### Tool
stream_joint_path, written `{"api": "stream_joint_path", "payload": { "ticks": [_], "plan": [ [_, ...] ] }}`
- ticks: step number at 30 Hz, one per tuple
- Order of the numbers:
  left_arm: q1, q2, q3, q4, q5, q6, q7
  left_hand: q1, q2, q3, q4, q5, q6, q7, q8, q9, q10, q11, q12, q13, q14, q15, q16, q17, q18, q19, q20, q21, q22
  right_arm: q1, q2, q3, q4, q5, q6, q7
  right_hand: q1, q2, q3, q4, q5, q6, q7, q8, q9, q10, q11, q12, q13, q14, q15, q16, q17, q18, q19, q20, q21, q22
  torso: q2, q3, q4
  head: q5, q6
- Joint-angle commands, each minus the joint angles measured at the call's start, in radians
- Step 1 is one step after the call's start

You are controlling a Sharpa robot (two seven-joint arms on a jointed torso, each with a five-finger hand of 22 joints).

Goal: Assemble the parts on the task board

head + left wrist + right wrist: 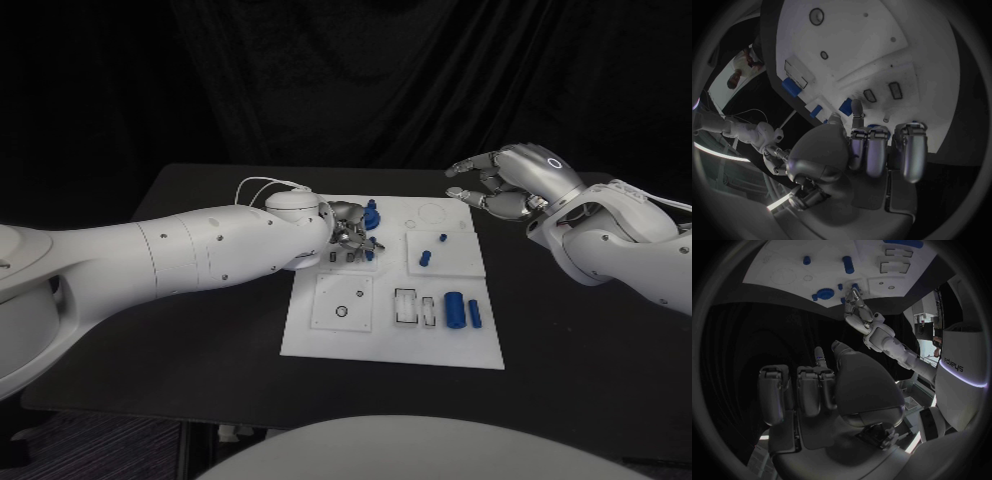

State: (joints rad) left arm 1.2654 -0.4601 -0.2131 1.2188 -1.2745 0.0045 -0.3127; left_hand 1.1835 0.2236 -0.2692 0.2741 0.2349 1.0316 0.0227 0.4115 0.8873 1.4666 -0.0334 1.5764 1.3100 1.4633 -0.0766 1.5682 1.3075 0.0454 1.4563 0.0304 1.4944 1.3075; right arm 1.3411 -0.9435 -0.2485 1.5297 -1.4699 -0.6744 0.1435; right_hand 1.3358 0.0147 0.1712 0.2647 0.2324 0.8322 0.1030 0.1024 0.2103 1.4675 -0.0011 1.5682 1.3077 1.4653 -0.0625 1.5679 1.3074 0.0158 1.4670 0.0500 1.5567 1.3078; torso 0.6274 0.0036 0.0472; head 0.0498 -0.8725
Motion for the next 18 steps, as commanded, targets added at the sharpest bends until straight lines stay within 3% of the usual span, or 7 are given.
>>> {"api": "stream_joint_path", "payload": {
  "ticks": [1, 18],
  "plan": [
    [-0.002, 0.004, 0.001, 0.0, -0.001, 0.018, 0.018, 0.009, -0.001, 0.006, 0.001, 0.004, 0.006, 0.0, -0.005, 0.001, 0.104, -0.006, -0.006, 0.261, 0.108, -0.005, 0.003, 0.263, -0.006, -0.007, 0.002, -0.006, 0.123, 0.001, 0.001, 0.001, -0.001, -0.001, 0.003, -0.018, 0.004, 0.007, 0.005, 0.001, 0.006, 0.009, 0.0, -0.004, -0.001, 0.103, 0.009, 0.003, 0.263, 0.106, 0.008, 0.003, 0.263, -0.012, 0.096, 0.006, 0.0, 0.258, 0.0, 0.0002, 0.0012, 0.0, 0.0],
    [-0.003, 0.007, 0.001, -0.005, -0.001, 0.027, 0.024, 0.023, -0.005, 0.016, -0.006, 0.009, 0.012, -0.003, -0.014, 0.003, 0.104, -0.008, -0.006, 0.261, 0.108, -0.006, 0.003, 0.263, -0.004, -0.011, 0.001, -0.01, 0.119, 0.001, 0.007, 0.001, -0.01, -0.001, 0.004, -0.015, 0.007, 0.008, 0.008, -0.001, 0.01, 0.011, 0.001, -0.006, -0.003, 0.103, 0.01, 0.003, 0.263, 0.106, 0.009, 0.003, 0.263, -0.012, 0.095, 0.007, 0.0, 0.258, 0.0, -0.0004, 0.0012, 0.0, 0.0]
  ]
}}
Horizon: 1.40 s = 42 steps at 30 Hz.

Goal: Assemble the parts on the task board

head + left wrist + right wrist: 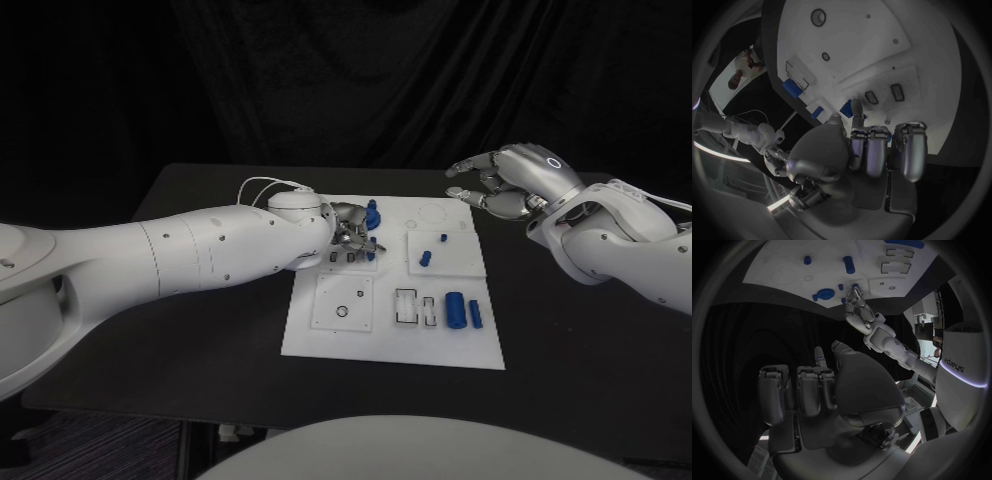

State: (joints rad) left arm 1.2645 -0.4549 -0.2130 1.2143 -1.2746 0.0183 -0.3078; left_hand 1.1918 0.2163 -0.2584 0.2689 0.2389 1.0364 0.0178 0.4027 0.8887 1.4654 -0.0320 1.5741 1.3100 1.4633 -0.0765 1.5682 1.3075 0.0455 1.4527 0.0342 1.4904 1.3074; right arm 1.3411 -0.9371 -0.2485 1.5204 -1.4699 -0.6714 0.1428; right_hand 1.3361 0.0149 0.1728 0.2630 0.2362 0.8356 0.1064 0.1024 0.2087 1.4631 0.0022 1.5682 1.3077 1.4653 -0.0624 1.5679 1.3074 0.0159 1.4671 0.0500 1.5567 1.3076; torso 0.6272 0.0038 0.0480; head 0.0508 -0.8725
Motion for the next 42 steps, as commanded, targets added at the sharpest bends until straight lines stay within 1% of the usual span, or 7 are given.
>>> {"api": "stream_joint_path", "payload": {
  "ticks": [1, 7, 10, 16, 29, 35, 42],
  "plan": [
    [-0.002, 0.002, 0.001, -0.001, -0.001, 0.014, 0.02, 0.015, 0.002, 0.005, -0.001, 0.006, 0.008, 0.002, -0.006, 0.001, 0.105, -0.01, -0.003, 0.261, 0.108, -0.006, 0.003, 0.263, -0.004, -0.007, -0.003, -0.006, 0.119, 0.001, 0.001, 0.001, 0.0, -0.001, 0.001, -0.014, 0.006, 0.008, 0.007, 0.0, 0.006, 0.007, -0.003, -0.006, -0.001, 0.108, 0.006, 0.003, 0.263, 0.106, 0.009, 0.003, 0.263, -0.012, 0.095, 0.007, 0.0, 0.258, 0.0, -0.0005, 0.0002, -0.001, 0.0],
    [-0.002, 0.003, 0.001, -0.002, -0.001, 0.017, 0.021, 0.028, 0.0, 0.017, -0.006, 0.024, 0.007, 0.003, -0.022, 0.001, 0.105, -0.009, -0.003, 0.261, 0.108, -0.007, 0.003, 0.263, -0.003, -0.01, -0.003, -0.009, 0.116, 0.001, 0.002, 0.001, -0.001, -0.001, 0.002, -0.013, 0.009, 0.009, 0.01, -0.002, 0.01, 0.008, -0.002, -0.007, -0.002, 0.108, 0.007, 0.003, 0.263, 0.106, 0.009, 0.003, 0.263, -0.012, 0.095, 0.007, -0.001, 0.257, 0.0, -0.0001, -0.0004, -0.003, 0.0],
    [-0.002, 0.003, 0.001, -0.002, -0.001, 0.02, 0.021, 0.035, -0.003, 0.024, -0.009, 0.041, 0.008, 0.004, -0.032, 0.002, 0.105, -0.009, -0.003, 0.261, 0.108, -0.007, 0.003, 0.263, -0.003, -0.011, -0.004, -0.011, 0.116, 0.001, 0.003, 0.001, -0.001, -0.001, 0.003, -0.013, 0.015, 0.009, 0.015, -0.008, 0.025, 0.011, -0.001, -0.009, -0.005, 0.108, 0.008, 0.003, 0.263, 0.106, 0.01, 0.003, 0.263, -0.012, 0.095, 0.008, 0.0, 0.258, 0.0, 0.0001, 0.0007, -0.003, 0.0],
    [-0.002, 0.003, 0.001, -0.002, -0.001, 0.021, 0.022, 0.042, -0.007, 0.032, -0.012, 0.058, 0.008, 0.004, -0.042, 0.003, 0.105, -0.009, -0.003, 0.261, 0.108, -0.006, 0.003, 0.263, -0.002, -0.012, -0.003, -0.013, 0.114, 0.001, 0.003, 0.001, -0.002, -0.001, 0.004, -0.013, 0.022, 0.008, 0.026, -0.017, 0.062, 0.015, 0.0, -0.016, -0.011, 0.108, 0.009, 0.003, 0.263, 0.106, 0.012, 0.003, 0.263, -0.012, 0.095, 0.01, -0.001, 0.258, 0.0, -0.0001, -0.0001, -0.002, 0.0],
    [-0.002, 0.0, 0.001, -0.005, -0.001, 0.023, 0.03, 0.054, -0.015, 0.045, -0.015, 0.076, 0.003, 0.007, -0.063, 0.001, 0.105, -0.007, -0.003, 0.261, 0.108, -0.005, 0.003, 0.263, -0.001, -0.018, -0.003, -0.019, 0.109, 0.001, 0.006, 0.001, -0.005, -0.001, 0.006, -0.011, 0.019, 0.01, 0.028, -0.015, 0.067, 0.015, 0.001, -0.018, -0.013, 0.108, 0.01, 0.003, 0.263, 0.106, 0.012, 0.003, 0.263, -0.011, 0.094, 0.01, -0.002, 0.257, 0.0, -0.0003, -0.0005, 0.001, 0.0],
    [-0.002, 0.003, 0.001, -0.005, -0.001, 0.034, 0.031, 0.053, -0.017, 0.05, -0.01, 0.08, 0.0, 0.01, -0.078, -0.005, 0.105, -0.004, -0.003, 0.261, 0.108, -0.003, 0.003, 0.263, 0.001, -0.025, -0.001, -0.025, 0.103, 0.001, 0.007, 0.001, -0.006, -0.001, 0.009, -0.01, 0.018, 0.01, 0.029, -0.014, 0.068, 0.014, 0.001, -0.019, -0.014, 0.108, 0.01, 0.003, 0.263, 0.106, 0.012, 0.003, 0.263, -0.011, 0.093, 0.01, -0.004, 0.256, 0.0, -0.0002, 0.0009, 0.002, 0.0],
    [-0.002, 0.003, 0.001, -0.002, -0.001, 0.04, 0.033, 0.062, -0.022, 0.065, -0.011, 0.101, 0.003, 0.012, -0.097, -0.011, 0.105, -0.002, -0.003, 0.261, 0.108, 0.0, 0.003, 0.263, 0.002, -0.028, 0.002, -0.029, 0.101, 0.001, 0.008, 0.001, -0.006, -0.001, 0.014, -0.01, 0.018, 0.011, 0.029, -0.014, 0.069, 0.013, 0.001, -0.02, -0.014, 0.108, 0.01, 0.003, 0.263, 0.106, 0.012, 0.003, 0.263, -0.01, 0.091, 0.01, -0.007, 0.255, 0.0, -0.0007, 0.0009, 0.003, 0.0]
  ]
}}
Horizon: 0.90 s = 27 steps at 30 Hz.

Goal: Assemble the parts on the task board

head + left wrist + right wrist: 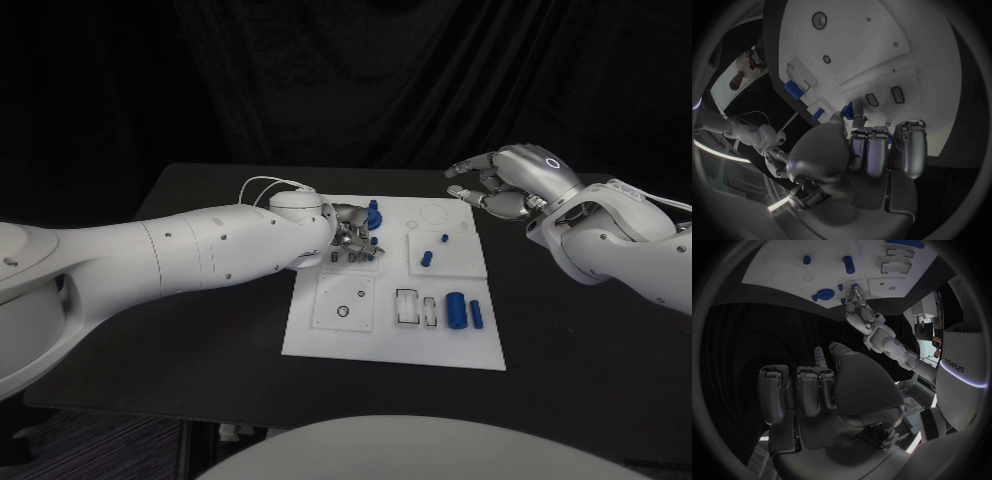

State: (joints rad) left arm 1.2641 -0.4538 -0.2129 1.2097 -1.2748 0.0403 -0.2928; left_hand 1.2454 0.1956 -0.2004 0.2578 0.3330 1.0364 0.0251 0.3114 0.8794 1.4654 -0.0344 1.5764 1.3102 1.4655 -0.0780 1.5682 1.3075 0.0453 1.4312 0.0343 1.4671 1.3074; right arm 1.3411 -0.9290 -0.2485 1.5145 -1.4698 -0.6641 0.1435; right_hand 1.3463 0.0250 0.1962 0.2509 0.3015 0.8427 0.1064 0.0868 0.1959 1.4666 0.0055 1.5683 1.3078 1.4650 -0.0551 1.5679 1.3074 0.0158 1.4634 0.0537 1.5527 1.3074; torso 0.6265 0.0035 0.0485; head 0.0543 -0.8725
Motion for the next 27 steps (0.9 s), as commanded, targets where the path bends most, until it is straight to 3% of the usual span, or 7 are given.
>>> {"api": "stream_joint_path", "payload": {
  "ticks": [1, 19, 27],
  "plan": [
    [-0.002, 0.002, 0.001, 0.003, -0.001, 0.019, 0.018, 0.008, -0.001, 0.007, 0.001, 0.007, 0.003, 0.005, -0.005, -0.001, 0.105, 0.001, -0.006, 0.261, 0.105, 0.001, 0.003, 0.263, 0.002, -0.007, 0.002, -0.006, 0.101, 0.001, 0.0, 0.001, 0.0, -0.001, 0.007, -0.01, 0.008, 0.0, 0.006, -0.002, 0.004, 0.006, 0.001, -0.004, -0.002, 0.104, 0.006, 0.003, 0.263, 0.106, 0.005, 0.003, 0.263, -0.01, 0.095, 0.007, -0.003, 0.255, 0.0, -0.0004, 0.0004, 0.0, 0.0],
    [-0.002, -0.003, 0.001, 0.006, 0.008, 0.031, 0.016, 0.043, -0.02, 0.06, -0.008, 0.046, 0.005, 0.007, -0.042, -0.009, 0.105, 0.002, -0.006, 0.261, 0.105, 0.004, 0.003, 0.263, 0.005, -0.015, 0.004, -0.015, 0.096, 0.001, -0.002, 0.001, 0.003, -0.001, 0.019, -0.012, 0.011, 0.001, 0.012, -0.005, 0.01, -0.001, 0.003, -0.011, -0.006, 0.104, 0.007, 0.003, 0.263, 0.106, 0.005, 0.003, 0.263, -0.009, 0.093, 0.007, -0.006, 0.254, 0.001, 0.0005, 0.0008, -0.002, 0.0],
    [-0.002, -0.006, 0.001, 0.006, 0.008, 0.034, 0.016, 0.062, -0.047, 0.126, -0.005, 0.092, 0.008, 0.007, -0.065, -0.008, 0.105, 0.003, -0.006, 0.261, 0.105, 0.004, 0.003, 0.263, 0.006, -0.018, 0.005, -0.02, 0.096, 0.001, -0.004, 0.001, 0.003, -0.001, 0.026, -0.013, 0.012, 0.001, 0.013, -0.006, 0.012, -0.001, 0.003, -0.011, -0.006, 0.104, 0.007, 0.003, 0.263, 0.106, 0.006, 0.003, 0.263, -0.009, 0.092, 0.007, -0.007, 0.254, 0.001, -0.0004, 0.0007, 0.002, 0.0]
  ]
}}
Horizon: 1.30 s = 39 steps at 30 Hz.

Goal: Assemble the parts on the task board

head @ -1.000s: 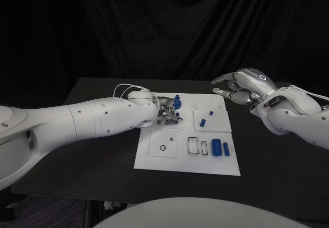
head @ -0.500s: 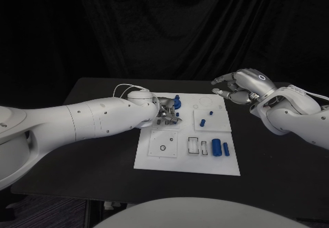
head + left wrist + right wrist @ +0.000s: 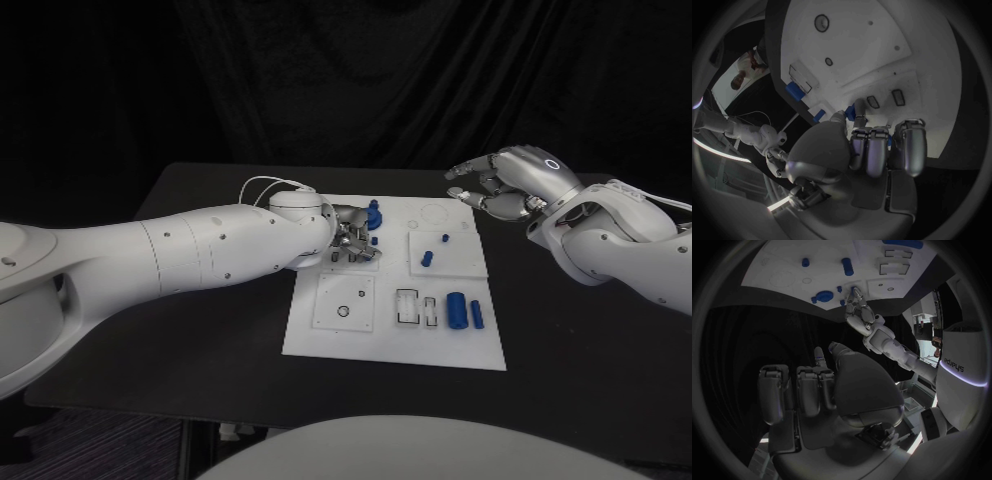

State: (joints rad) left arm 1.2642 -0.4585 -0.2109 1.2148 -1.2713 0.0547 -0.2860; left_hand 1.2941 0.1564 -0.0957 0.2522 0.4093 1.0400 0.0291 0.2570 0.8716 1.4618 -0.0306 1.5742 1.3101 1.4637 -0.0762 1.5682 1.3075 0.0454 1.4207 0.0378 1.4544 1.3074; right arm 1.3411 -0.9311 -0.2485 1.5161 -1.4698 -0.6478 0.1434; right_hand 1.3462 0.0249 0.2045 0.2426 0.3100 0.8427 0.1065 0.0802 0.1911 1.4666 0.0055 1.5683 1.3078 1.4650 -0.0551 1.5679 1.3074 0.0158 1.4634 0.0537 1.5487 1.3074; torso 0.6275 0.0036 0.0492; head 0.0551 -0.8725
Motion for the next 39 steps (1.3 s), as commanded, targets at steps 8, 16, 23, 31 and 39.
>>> {"api": "stream_joint_path", "payload": {
  "ticks": [8, 16, 23, 31, 39],
  "plan": [
    [-0.002, -0.008, -0.001, 0.001, 0.005, 0.021, 0.011, 0.011, -0.163, 0.383, -0.001, 0.025, 0.014, 0.006, -0.044, 0.023, 0.109, 0.012, -0.003, 0.261, 0.107, -0.002, 0.003, 0.263, 0.006, -0.008, 0.002, -0.017, 0.102, 0.001, -0.004, 0.001, 0.002, -0.001, 0.015, -0.016, 0.012, 0.001, 0.005, 0.002, 0.004, -0.001, 0.003, -0.005, -0.001, 0.104, 0.007, 0.003, 0.263, 0.106, 0.006, 0.003, 0.263, -0.008, 0.092, 0.007, -0.003, 0.254, 0.0, -0.0013, 0.0016, 0.001, 0.0],
    [-0.002, -0.019, -0.001, 0.001, 0.033, 0.02, 0.008, -0.104, -0.246, 0.629, -0.075, 0.009, 0.018, 0.011, -0.046, 0.075, 0.109, 0.004, -0.003, 0.261, 0.107, 0.006, 0.003, 0.263, 0.007, -0.007, 0.005, -0.025, 0.108, 0.001, -0.005, 0.001, 0.002, -0.001, 0.019, -0.02, 0.013, 0.002, 0.007, 0.001, 0.006, -0.001, 0.003, -0.005, -0.002, 0.104, 0.008, 0.003, 0.263, 0.106, 0.006, 0.003, 0.263, -0.008, 0.092, 0.008, -0.004, 0.254, -0.001, -0.0013, -0.0001, 0.005, 0.0],
    [-0.002, -0.035, -0.001, 0.0, 0.145, 0.025, -0.005, -0.116, -0.251, 0.655, -0.099, 0.005, 0.013, 0.013, -0.047, 0.084, 0.109, 0.005, -0.003, 0.261, 0.107, 0.006, 0.003, 0.263, 0.01, -0.015, 0.005, -0.034, 0.102, 0.001, -0.007, 0.001, 0.001, -0.001, 0.022, -0.022, 0.013, 0.002, 0.007, 0.001, 0.006, -0.001, 0.003, -0.005, -0.002, 0.104, 0.008, 0.003, 0.263, 0.106, 0.006, 0.003, 0.263, -0.008, 0.092, 0.008, -0.004, 0.254, -0.001, -0.0007, -0.0009, 0.008, 0.0],
    [-0.002, -0.06, -0.001, 0.001, 0.285, 0.015, -0.023, -0.14, -0.246, 0.662, -0.103, -0.003, 0.016, 0.015, -0.046, 0.092, 0.109, 0.007, -0.003, 0.261, 0.107, 0.008, 0.003, 0.263, 0.011, -0.021, 0.007, -0.041, 0.098, 0.001, -0.01, 0.001, 0.0, -0.001, 0.024, -0.025, 0.013, 0.002, 0.007, 0.001, 0.006, -0.001, 0.003, -0.005, -0.002, 0.104, 0.008, 0.003, 0.263, 0.106, 0.006, 0.003, 0.263, -0.008, 0.092, 0.008, -0.004, 0.254, -0.001, -0.0001, -0.002, 0.012, 0.0],
    [-0.002, -0.088, -0.001, 0.028, 0.332, -0.062, -0.044, -0.154, -0.24, 0.664, -0.102, 0.0, 0.02, 0.014, -0.043, 0.097, 0.109, 0.006, -0.003, 0.261, 0.107, 0.008, 0.003, 0.263, 0.01, -0.017, 0.007, -0.038, 0.103, 0.001, -0.012, 0.001, 0.0, -0.001, 0.027, -0.029, 0.013, 0.002, 0.009, 0.001, 0.007, -0.001, 0.003, -0.006, -0.003, 0.104, 0.008, 0.003, 0.263, 0.106, 0.006, 0.003, 0.263, -0.008, 0.091, 0.008, -0.006, 0.253, -0.001, -0.0003, -0.001, 0.012, 0.0]
  ]
}}
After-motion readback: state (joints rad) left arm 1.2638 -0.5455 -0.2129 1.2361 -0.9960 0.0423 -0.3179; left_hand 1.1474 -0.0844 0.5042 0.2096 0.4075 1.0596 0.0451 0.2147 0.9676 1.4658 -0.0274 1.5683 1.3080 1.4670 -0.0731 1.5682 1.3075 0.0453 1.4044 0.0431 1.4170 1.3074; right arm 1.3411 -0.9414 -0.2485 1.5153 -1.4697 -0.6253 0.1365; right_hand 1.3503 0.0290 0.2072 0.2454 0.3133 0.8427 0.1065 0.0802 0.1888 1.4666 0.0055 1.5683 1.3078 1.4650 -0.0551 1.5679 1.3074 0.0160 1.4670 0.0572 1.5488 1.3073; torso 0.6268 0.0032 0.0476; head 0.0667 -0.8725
